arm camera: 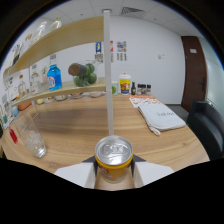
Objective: Make me a cup of Vodka Sunrise.
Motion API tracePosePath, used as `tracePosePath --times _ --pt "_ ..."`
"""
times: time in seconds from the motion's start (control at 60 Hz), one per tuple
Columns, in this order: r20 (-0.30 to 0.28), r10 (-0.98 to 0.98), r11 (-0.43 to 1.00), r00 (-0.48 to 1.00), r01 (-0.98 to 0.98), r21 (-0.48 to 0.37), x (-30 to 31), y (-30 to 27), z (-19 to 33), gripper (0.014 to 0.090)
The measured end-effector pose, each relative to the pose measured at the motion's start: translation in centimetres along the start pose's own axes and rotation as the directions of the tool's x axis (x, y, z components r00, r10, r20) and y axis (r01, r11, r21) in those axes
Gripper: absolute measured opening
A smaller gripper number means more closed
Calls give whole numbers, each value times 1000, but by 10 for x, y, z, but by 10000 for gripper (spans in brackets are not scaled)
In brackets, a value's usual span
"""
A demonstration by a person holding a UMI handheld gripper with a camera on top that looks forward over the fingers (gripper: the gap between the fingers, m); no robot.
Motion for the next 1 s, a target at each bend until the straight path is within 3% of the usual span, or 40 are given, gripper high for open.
tracePosePath --times 0.033,0.117,0.2,0.367,0.567,0.85,1.0 --pt "-12 9 1000 1000 -9 -19 2 2 -1 585" --pt "-72 7 999 997 -9 -36 10 -2 -9 867" --pt "-116 10 1000 993 -11 -10 11 -17 -24 848" --pt "-123 31 998 992 -24 60 -23 -58 -75 852" --pt "-48 53 992 997 -47 113 -112 -76 -122 849" --pt "38 63 997 997 -65 48 -229 -38 -118 849" --pt "90 44 990 995 -55 130 -274 -89 -99 852"
